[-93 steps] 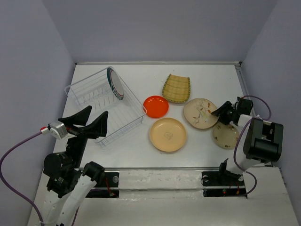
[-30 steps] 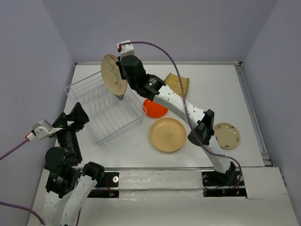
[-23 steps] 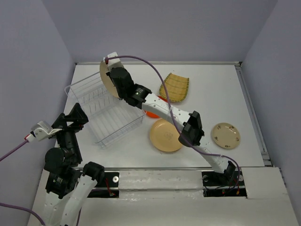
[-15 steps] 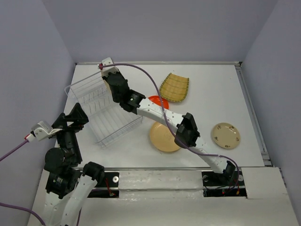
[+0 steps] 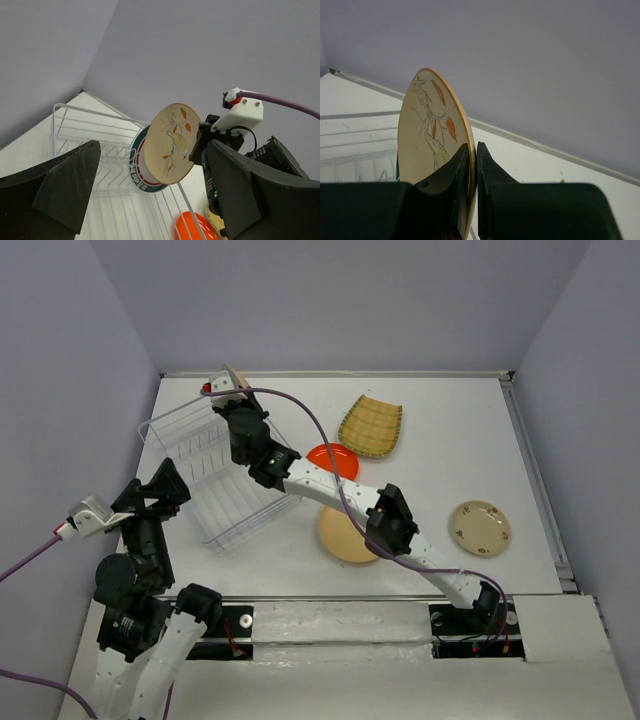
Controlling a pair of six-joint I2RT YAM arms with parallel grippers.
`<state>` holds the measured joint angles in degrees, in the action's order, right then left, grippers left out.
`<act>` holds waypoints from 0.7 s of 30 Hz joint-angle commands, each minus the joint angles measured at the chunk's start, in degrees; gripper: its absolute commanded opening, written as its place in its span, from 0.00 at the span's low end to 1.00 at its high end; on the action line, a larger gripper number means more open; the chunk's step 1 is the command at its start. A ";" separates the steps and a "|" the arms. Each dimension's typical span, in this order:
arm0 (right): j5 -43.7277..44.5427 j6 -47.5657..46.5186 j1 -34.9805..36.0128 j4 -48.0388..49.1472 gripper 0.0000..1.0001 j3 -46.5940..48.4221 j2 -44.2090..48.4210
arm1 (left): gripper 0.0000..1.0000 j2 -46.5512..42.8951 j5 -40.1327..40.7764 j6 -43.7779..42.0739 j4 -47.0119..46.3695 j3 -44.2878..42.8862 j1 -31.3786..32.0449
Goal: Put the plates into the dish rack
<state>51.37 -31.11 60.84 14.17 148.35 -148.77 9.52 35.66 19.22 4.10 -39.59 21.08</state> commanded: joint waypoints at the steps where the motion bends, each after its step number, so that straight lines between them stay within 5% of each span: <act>1: 1.80 -3.52 -0.19 12.63 0.07 3.35 2.60 | 0.99 0.76 0.11 0.46 -3.66 -0.75 -0.25; 21: -2.15 13.53 -0.19 0.96 0.07 -3.86 0.50 | 0.99 -0.11 -0.41 0.11 -3.57 -0.31 -0.16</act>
<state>50.68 -24.16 60.84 13.56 145.29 -149.49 9.72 34.92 19.22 4.08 -39.59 21.08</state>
